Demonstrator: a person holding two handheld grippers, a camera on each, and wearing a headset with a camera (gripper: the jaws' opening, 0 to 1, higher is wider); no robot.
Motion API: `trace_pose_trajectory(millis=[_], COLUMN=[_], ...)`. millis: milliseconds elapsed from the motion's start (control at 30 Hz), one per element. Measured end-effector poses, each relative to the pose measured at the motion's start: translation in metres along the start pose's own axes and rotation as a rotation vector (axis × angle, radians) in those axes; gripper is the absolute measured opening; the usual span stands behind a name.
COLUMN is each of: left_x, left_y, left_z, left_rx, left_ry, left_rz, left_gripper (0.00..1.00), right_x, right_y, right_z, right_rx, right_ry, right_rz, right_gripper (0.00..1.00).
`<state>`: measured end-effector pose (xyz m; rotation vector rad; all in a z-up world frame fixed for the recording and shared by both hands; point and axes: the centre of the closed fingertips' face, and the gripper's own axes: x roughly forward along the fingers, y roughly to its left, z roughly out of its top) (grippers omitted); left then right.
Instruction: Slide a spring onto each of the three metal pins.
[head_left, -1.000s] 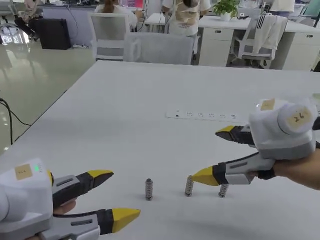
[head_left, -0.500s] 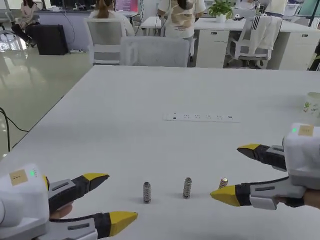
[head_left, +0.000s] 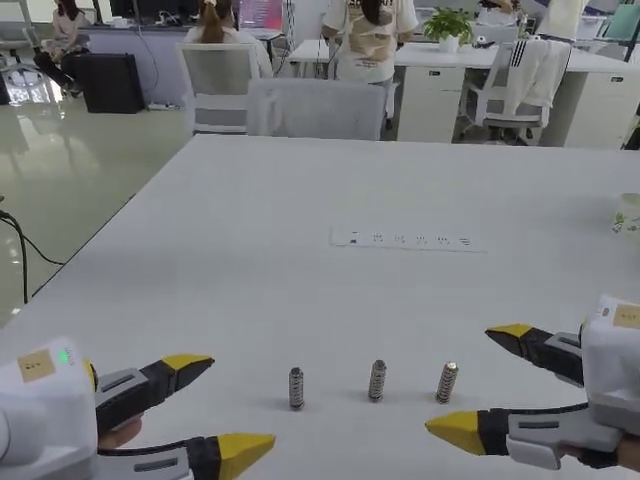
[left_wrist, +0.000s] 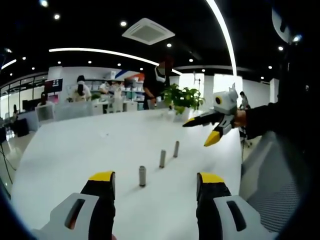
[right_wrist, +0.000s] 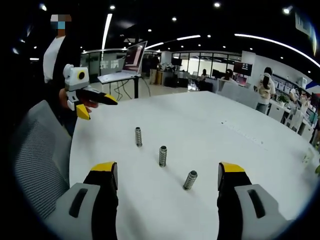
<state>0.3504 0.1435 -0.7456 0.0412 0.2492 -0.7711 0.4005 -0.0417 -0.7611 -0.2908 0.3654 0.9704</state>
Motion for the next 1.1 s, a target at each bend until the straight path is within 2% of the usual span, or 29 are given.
trace_pose_trajectory(millis=[233, 467, 800, 1100], left_x=[0.000, -0.001, 0.000, 0.000], left_y=[0.000, -0.003, -0.007, -0.007], left_z=[0.002, 0.002, -0.001, 0.000], left_rx=[-0.001, -0.004, -0.007, -0.003], left_ry=[-0.007, -0.008, -0.005, -0.008], left_rz=[0.002, 0.002, -0.003, -0.002], left_gripper=[0.63, 0.65, 0.66, 0.66], right_x=[0.000, -0.002, -0.002, -0.001], right_y=[0.009, 0.010, 0.014, 0.015], right_z=[-0.005, -0.003, -0.006, -0.007], right_rx=[0.002, 0.012, 0.020, 0.020], right_ry=[0.006, -0.014, -0.012, -0.011], right_rz=[0.009, 0.005, 0.005, 0.004], right_gripper=[0.83, 0.84, 0.86, 0.87])
